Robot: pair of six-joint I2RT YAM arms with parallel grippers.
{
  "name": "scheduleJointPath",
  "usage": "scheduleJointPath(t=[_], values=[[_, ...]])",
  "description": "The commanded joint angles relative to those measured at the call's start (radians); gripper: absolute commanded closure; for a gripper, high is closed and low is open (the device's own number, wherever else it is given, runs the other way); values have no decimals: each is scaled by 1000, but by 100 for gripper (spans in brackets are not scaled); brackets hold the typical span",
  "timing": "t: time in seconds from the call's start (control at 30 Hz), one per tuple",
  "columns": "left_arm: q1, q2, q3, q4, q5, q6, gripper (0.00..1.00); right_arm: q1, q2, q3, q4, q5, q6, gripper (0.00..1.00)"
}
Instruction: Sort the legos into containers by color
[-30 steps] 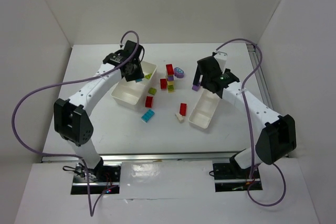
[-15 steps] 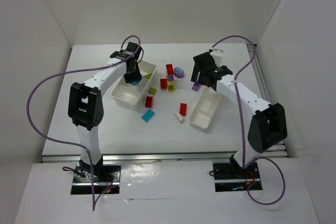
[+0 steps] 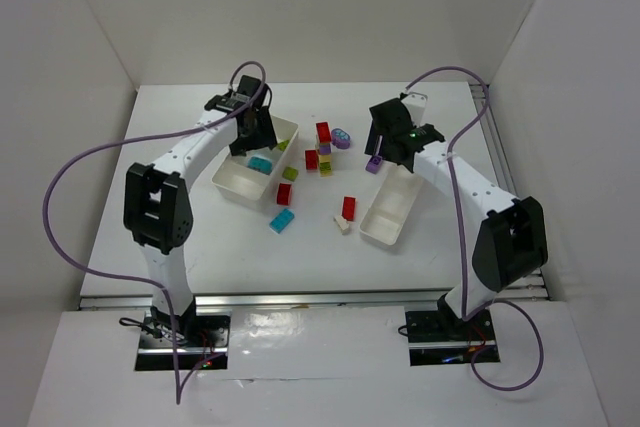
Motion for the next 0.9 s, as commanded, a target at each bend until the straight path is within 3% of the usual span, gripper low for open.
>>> scheduleJointPath(t=[0.0,0.2,0.33,0.37,0.57,0.87], values=[[-77,-130,-31,4,-22,64,24,-7,-65,-9,-2,23,3,3],[-296,-263,-260,80,-36,143,28,-7,-85,-39,8,23,13,3],[-366,-274,-381,131,-16,152,2,-7,-104,-49,8,23,13,3],[-366,-274,-397,142,-16,152,1,-7,-105,-59,8,23,13,3],[-366,-219,-483,217,-89,186,3,-7,-105,-69,8,14,13,3],[-366,-135,-502,258,-57,213,21,-16,-114,-69,8,14,13,2]])
